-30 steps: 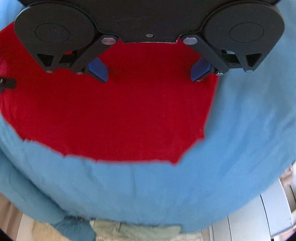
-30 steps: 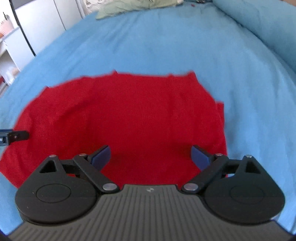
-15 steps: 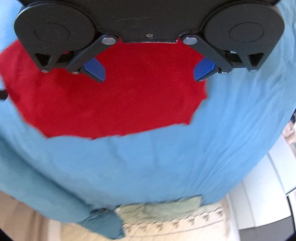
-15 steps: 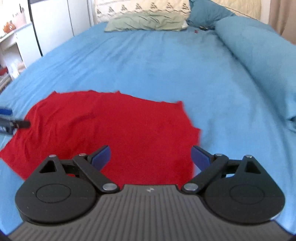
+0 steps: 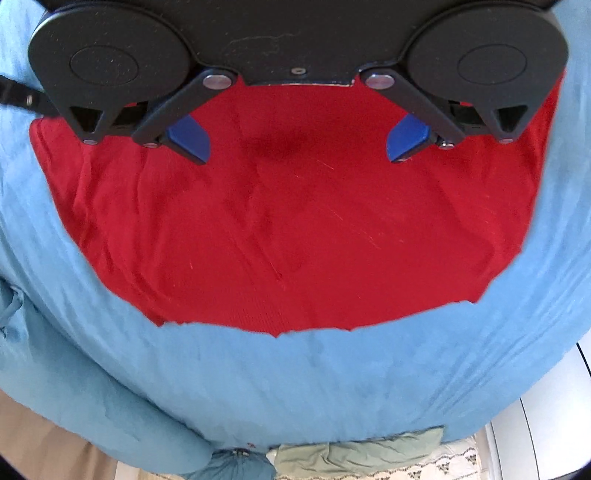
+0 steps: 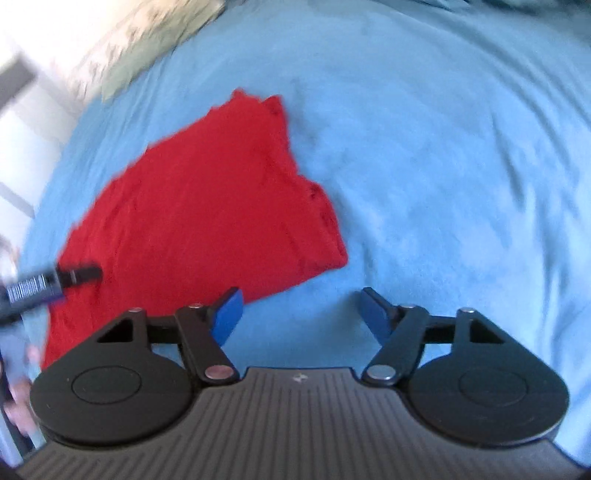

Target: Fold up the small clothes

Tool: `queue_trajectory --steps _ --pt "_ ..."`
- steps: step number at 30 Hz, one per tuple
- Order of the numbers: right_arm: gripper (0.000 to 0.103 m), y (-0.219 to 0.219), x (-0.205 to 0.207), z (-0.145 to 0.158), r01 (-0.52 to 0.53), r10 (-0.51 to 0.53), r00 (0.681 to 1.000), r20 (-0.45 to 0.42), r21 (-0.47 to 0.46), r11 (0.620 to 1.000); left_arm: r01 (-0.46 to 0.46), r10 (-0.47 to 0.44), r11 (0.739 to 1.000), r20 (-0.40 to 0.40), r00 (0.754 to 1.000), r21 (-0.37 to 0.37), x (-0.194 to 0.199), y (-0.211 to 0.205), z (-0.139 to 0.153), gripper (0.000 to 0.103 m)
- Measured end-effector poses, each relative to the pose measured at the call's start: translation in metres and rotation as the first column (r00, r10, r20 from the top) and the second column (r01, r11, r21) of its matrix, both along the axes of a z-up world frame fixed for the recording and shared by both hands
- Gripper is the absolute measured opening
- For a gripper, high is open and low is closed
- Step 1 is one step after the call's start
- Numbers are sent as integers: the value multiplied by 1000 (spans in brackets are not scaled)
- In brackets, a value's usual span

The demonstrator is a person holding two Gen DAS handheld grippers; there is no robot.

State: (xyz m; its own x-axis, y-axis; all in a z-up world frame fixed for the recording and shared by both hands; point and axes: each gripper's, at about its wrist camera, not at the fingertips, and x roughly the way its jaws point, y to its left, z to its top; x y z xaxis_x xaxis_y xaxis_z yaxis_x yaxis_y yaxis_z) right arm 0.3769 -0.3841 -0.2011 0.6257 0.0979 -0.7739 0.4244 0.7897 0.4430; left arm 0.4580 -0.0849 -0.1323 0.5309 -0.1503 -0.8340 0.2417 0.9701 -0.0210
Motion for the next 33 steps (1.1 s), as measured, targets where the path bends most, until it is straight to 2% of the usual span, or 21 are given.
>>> queue_trajectory --steps 3,9,12,14,19,23,24,25,29,33 --pt "84 -8 4 -6 78 -82 995 63 56 995 -12 12 1000 -13 1000 1 5 -2 -8 103" --pt "70 -9 28 -6 74 -77 994 76 35 997 -9 10 1000 -15 1000 26 11 -2 -14 103" --pt "64 -12 38 -5 18 -19 996 87 6 1000 -10 13 999 -48 999 45 17 1 -18 103" --pt "64 -15 50 -4 -54 56 994 97 -21 998 -4 7 999 -76 997 40 24 6 -20 103" --pt "64 -19 89 -6 -244 248 963 102 -52 968 40 -36 998 -81 996 51 36 10 -24 103" --pt "63 -19 108 -7 -301 303 949 91 -36 953 29 -25 999 -95 995 42 41 11 -30 103" --pt "52 -18 110 -5 -315 317 945 85 -44 948 24 -20 999 -98 995 39 42 12 -31 103" --pt "35 -15 111 -4 -333 336 939 77 -45 942 19 -16 999 -103 995 34 42 12 -33 103" --pt "29 -4 115 20 -338 342 939 35 -80 938 25 -21 999 -127 992 32 47 13 -38 103" --pt "28 29 126 79 -361 370 926 71 -116 925 28 -27 1000 -158 987 7 51 26 -24 102"
